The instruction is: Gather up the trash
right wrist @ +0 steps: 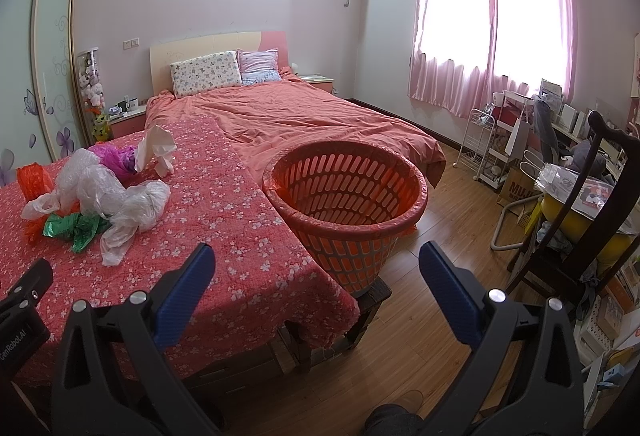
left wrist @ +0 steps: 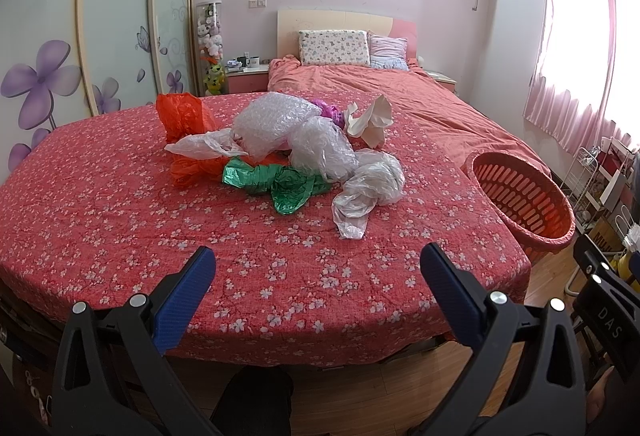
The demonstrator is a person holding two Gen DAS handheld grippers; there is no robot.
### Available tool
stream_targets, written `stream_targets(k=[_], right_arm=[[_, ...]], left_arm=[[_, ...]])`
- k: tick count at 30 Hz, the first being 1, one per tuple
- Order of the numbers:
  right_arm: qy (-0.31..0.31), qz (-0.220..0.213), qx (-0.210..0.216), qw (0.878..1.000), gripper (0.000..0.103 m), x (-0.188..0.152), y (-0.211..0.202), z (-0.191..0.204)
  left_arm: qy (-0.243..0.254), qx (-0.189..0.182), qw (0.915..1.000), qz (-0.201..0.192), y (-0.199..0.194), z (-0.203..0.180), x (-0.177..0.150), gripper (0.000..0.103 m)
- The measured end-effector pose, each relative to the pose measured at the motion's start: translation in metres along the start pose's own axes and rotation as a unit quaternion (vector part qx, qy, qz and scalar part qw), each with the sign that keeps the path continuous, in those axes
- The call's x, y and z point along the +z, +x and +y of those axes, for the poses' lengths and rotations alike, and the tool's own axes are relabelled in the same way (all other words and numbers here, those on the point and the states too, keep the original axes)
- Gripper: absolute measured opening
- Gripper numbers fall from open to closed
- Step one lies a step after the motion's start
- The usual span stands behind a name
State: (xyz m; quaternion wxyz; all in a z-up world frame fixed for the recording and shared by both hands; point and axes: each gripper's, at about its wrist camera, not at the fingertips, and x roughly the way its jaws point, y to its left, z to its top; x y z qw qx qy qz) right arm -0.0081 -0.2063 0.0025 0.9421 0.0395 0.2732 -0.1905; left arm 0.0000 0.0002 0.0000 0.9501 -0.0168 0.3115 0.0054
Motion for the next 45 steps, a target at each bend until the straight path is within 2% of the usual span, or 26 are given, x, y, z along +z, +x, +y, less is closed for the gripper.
stream_targets(k=[40, 45], right_arm=[[-0.001, -0.002, 0.000, 1.000, 0.099, 0.001, 0.003, 0.001], [-0.005, -0.001, 0.003, 1.000, 0.099, 0.017, 0.014, 0.011]], left_arm=[[-0.001, 0.002, 1.0000, 0.003, 0.003, 0.002, 0.004, 0.101], [-0.004, 0.008, 0.9999, 0.005, 0.011, 0.005, 0.007, 0.101]])
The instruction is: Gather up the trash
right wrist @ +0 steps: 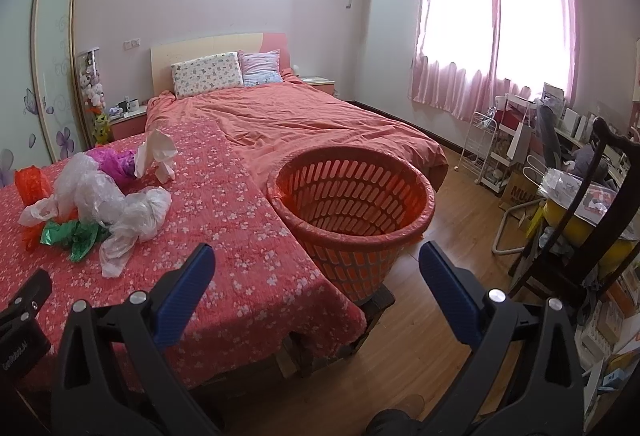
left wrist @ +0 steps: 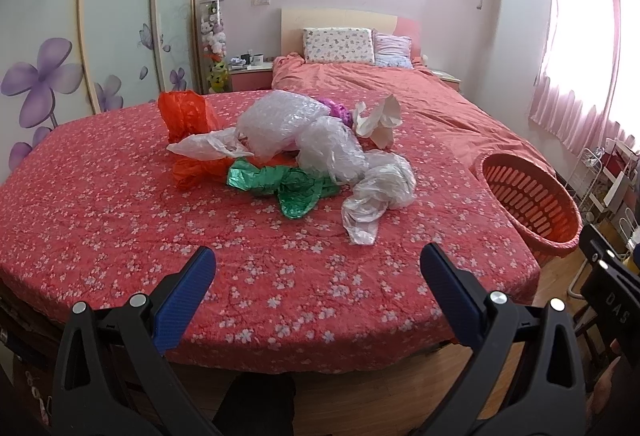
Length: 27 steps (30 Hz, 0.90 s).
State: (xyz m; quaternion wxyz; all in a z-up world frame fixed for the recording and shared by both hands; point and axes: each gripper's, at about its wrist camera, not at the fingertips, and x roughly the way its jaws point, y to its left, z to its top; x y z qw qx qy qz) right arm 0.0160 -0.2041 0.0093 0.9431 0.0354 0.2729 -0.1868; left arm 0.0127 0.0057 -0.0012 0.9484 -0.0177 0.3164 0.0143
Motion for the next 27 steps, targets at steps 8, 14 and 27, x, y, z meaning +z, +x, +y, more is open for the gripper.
stream_targets(k=[8, 14, 27], right_arm=[[-0.018, 0.007, 0.026, 0.999, 0.099, 0.007, 0.027, 0.033], [-0.022, 0.034, 0.088, 0.995, 0.099, 0.015, 0.062, 0.073], [-0.051, 0.124, 0.169, 0.976, 0.066, 0.023, 0.156, 0.176]], left_arm=[[-0.025, 0.027, 0.9993, 0.010, 0.022, 0.030, 0.006, 0.101], [-0.064, 0.049, 0.9964, 0.027, 0.044, 0.068, 0.013, 0.101], [-0.111, 0.064, 0.9916, 0.020, 0.063, 0.122, 0.031, 0.101]])
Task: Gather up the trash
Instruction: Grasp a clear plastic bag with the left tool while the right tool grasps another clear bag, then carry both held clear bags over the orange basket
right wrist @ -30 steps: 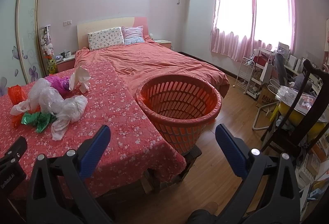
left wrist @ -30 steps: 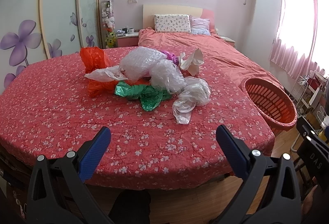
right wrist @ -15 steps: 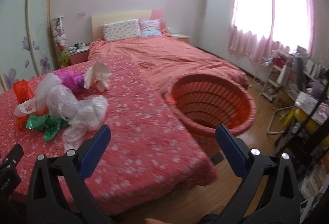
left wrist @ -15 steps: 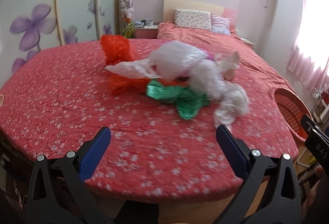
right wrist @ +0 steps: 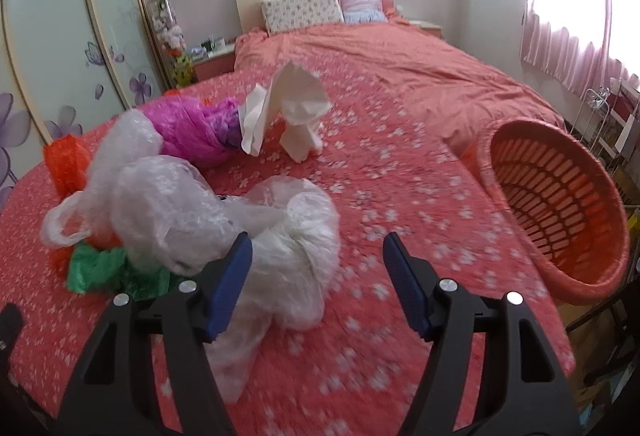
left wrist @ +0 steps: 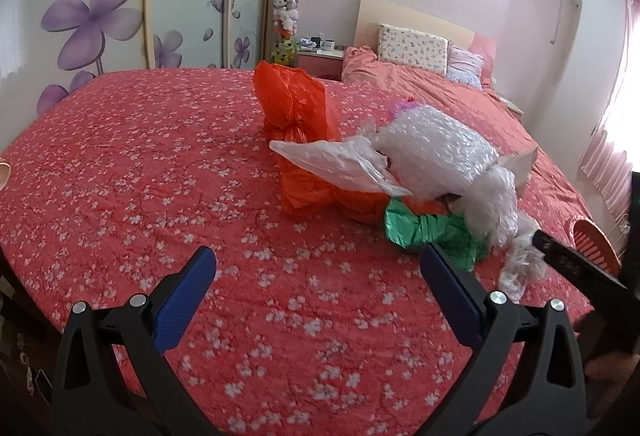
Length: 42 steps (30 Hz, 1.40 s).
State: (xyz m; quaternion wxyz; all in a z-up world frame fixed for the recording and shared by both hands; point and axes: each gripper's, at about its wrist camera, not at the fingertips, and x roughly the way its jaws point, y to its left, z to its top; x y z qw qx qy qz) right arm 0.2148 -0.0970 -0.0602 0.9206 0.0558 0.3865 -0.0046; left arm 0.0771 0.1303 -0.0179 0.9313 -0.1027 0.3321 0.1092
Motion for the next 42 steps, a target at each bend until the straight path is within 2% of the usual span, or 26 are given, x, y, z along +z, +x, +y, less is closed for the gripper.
stream_targets(k=[1, 3, 4, 5, 8, 14, 19, 22, 24, 26, 29, 34, 42], right_arm=[[-0.004, 0.012, 0.003, 1.000, 0.063, 0.000, 0.008, 0.003], [-0.010, 0.030, 0.025, 0.999, 0.036, -0.002, 0.015, 0.004], [-0.011, 0.032, 0.036, 0.999, 0.036, -0.004, 0.016, 0.005], [-0.016, 0.027, 0.035, 0.999, 0.029, -0.007, 0.015, 0.005], [-0.033, 0.006, 0.019, 0.999, 0.023, -0.010, 0.001, 0.001], [-0.014, -0.037, -0.011, 0.999, 0.023, -0.008, -0.034, -0.035], [-0.016, -0.040, -0.019, 0.999, 0.023, -0.007, -0.045, -0.049], [-0.019, -0.036, -0.019, 0.999, 0.023, -0.009, -0.044, -0.050], [-0.021, -0.033, -0.019, 0.999, 0.023, -0.010, -0.042, -0.051], [-0.022, -0.030, -0.019, 0.999, 0.023, -0.012, -0.041, -0.052], [-0.023, -0.032, -0.019, 0.999, 0.023, -0.013, -0.044, -0.050], [-0.021, -0.048, -0.012, 0.999, 0.023, -0.007, -0.055, -0.047], [-0.017, -0.066, 0.005, 0.998, 0.023, -0.001, -0.074, -0.044]], left_arm=[[-0.002, -0.002, 1.0000, -0.001, 0.001, 0.001, 0.001, 0.101], [-0.004, -0.005, 1.0000, -0.003, 0.004, 0.003, 0.004, 0.100], [-0.003, -0.007, 1.0000, -0.004, 0.006, 0.003, 0.007, 0.100], [-0.002, -0.010, 0.9999, -0.004, 0.009, 0.004, 0.010, 0.098], [0.000, -0.023, 0.9997, -0.002, 0.017, 0.005, 0.024, 0.094], [0.014, -0.036, 0.9992, 0.007, 0.043, -0.003, 0.060, 0.081], [0.026, -0.045, 0.9974, 0.050, 0.083, -0.016, 0.081, 0.067], [0.049, -0.028, 0.9955, 0.075, 0.102, -0.025, 0.077, 0.059], [0.062, -0.018, 0.9931, 0.098, 0.116, -0.029, 0.072, 0.044], [0.062, -0.022, 0.9915, 0.112, 0.122, -0.027, 0.067, 0.021], [0.060, -0.042, 0.9925, 0.098, 0.111, -0.024, 0.067, 0.009], [0.059, -0.055, 0.9941, 0.072, 0.087, -0.020, 0.075, 0.003], [0.044, -0.062, 0.9965, 0.034, 0.057, -0.012, 0.100, 0.001]])
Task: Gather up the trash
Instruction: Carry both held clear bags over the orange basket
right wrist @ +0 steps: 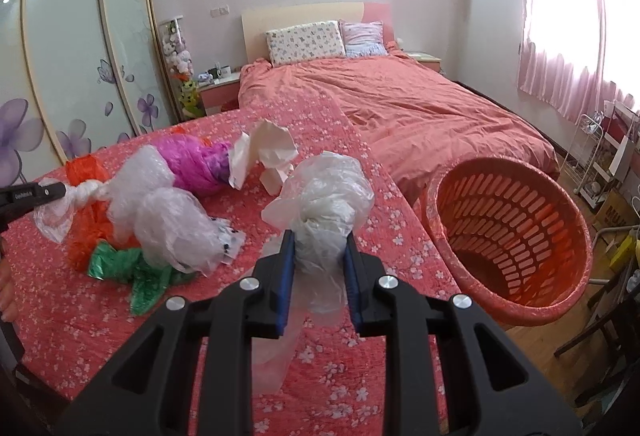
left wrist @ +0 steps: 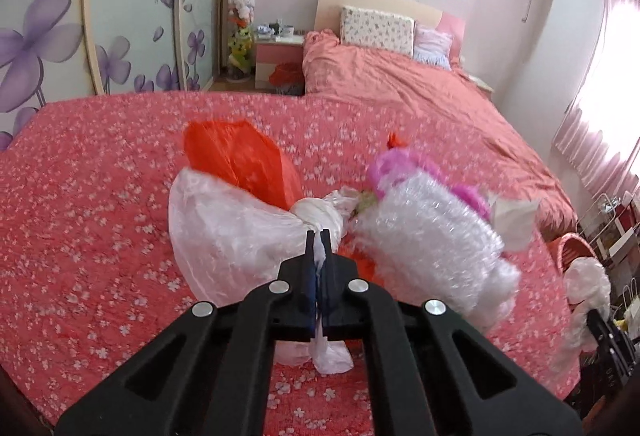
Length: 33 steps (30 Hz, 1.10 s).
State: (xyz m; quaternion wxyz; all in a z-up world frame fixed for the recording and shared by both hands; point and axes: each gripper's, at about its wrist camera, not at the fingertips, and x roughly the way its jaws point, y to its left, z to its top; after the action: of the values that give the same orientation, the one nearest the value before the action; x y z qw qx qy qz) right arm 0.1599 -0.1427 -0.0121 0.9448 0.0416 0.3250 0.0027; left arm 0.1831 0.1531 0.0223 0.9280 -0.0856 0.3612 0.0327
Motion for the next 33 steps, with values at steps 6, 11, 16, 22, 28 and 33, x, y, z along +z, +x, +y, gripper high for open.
stream_targets(k=[6, 11, 16, 22, 28, 33], right_arm=[[0.003, -0.014, 0.011, 1.000, 0.023, 0.010, -0.011, 0.000], [0.012, -0.027, 0.009, 1.000, 0.023, 0.018, -0.020, -0.008], [0.021, -0.038, -0.001, 0.999, 0.023, 0.023, -0.028, -0.023], [0.035, -0.048, -0.020, 0.998, 0.023, 0.026, -0.034, -0.048], [0.056, -0.056, -0.043, 0.996, 0.023, 0.029, -0.040, -0.081], [0.076, -0.060, -0.068, 0.993, 0.023, 0.029, -0.042, -0.113]], left_arm=[[0.001, -0.014, 0.9995, -0.028, -0.026, -0.010, 0.014, 0.001], [0.003, -0.040, 0.9984, -0.040, -0.039, -0.027, 0.018, 0.001], [0.018, -0.073, 0.9959, -0.049, -0.047, -0.056, 0.015, 0.001], [0.040, -0.124, 0.9904, -0.046, -0.049, -0.095, 0.013, 0.001], [0.068, -0.183, 0.9802, -0.034, -0.043, -0.144, 0.002, 0.001], [0.085, -0.224, 0.9706, -0.022, -0.035, -0.181, -0.007, 0.001]])
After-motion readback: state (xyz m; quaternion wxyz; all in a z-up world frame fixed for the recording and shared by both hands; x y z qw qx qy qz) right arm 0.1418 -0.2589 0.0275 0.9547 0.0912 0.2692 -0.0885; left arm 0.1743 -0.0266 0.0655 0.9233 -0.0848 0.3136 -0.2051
